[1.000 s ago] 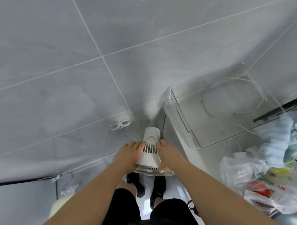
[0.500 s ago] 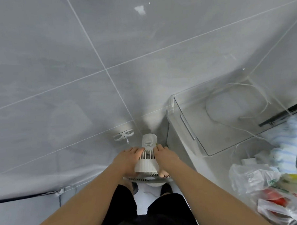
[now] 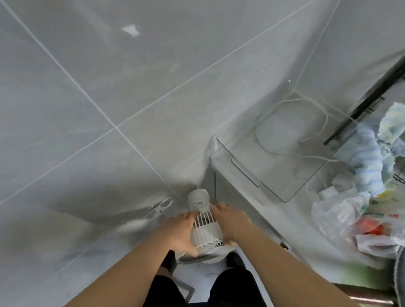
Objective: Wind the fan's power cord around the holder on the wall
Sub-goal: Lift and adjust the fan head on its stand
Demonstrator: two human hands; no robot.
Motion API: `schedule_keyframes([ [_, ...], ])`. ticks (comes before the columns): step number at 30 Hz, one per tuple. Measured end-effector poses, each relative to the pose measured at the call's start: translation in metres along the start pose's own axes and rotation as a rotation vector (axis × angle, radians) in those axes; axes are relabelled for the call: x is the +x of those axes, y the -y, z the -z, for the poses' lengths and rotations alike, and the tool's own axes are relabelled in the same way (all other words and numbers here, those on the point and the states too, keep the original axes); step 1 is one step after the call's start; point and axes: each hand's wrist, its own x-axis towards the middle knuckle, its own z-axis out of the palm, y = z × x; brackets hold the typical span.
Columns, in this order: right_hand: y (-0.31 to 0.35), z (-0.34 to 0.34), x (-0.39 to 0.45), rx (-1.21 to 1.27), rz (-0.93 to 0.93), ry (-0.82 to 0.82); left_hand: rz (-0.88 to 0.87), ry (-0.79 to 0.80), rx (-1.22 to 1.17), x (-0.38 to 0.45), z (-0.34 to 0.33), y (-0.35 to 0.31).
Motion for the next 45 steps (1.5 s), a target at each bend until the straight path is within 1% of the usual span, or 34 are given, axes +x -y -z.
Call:
schedule_keyframes([
  [4,-0.007,-0.009,-0.008,0.201,-0.069,0.014,-0.125,0.036,-0.012,0.012,0.004,0.006],
  [7,0.0,-0.014,-0.013,0.362,-0.109,0.022,-0.182,0.012,-0.045,0.009,0.001,0.017],
  [9,0.011,-0.024,-0.018,0.492,-0.127,-0.007,-0.214,0.025,-0.038,0.001,-0.007,0.025],
  [11,0.021,-0.033,-0.021,0.566,-0.122,-0.075,-0.216,0.012,-0.004,-0.008,-0.015,0.034],
  [15,0.034,-0.06,-0.025,0.506,-0.219,-0.221,-0.199,-0.053,-0.008,-0.015,-0.027,0.043],
  [20,0.043,-0.083,-0.022,0.454,-0.202,-0.311,-0.144,-0.098,-0.062,-0.025,-0.047,0.041],
  [24,0.042,-0.094,-0.018,0.472,-0.219,-0.47,-0.133,-0.242,-0.175,-0.026,-0.07,0.035],
  [30,0.04,-0.095,0.009,0.549,-0.207,-0.659,-0.239,-0.48,-0.304,-0.01,-0.099,0.034],
  [33,0.037,-0.101,0.017,0.597,-0.203,-0.76,-0.298,-0.552,-0.311,-0.002,-0.107,0.036],
  [36,0.042,-0.11,0.017,0.63,-0.182,-0.825,-0.359,-0.607,-0.306,0.001,-0.115,0.045],
  [39,0.045,-0.115,0.017,0.634,-0.147,-0.862,-0.438,-0.695,-0.365,0.005,-0.127,0.053],
  [43,0.049,-0.121,0.019,0.622,-0.15,-0.865,-0.497,-0.773,-0.574,0.014,-0.151,0.064],
  [45,0.048,-0.117,0.023,0.642,-0.158,-0.871,-0.525,-0.794,-0.614,0.019,-0.152,0.067],
])
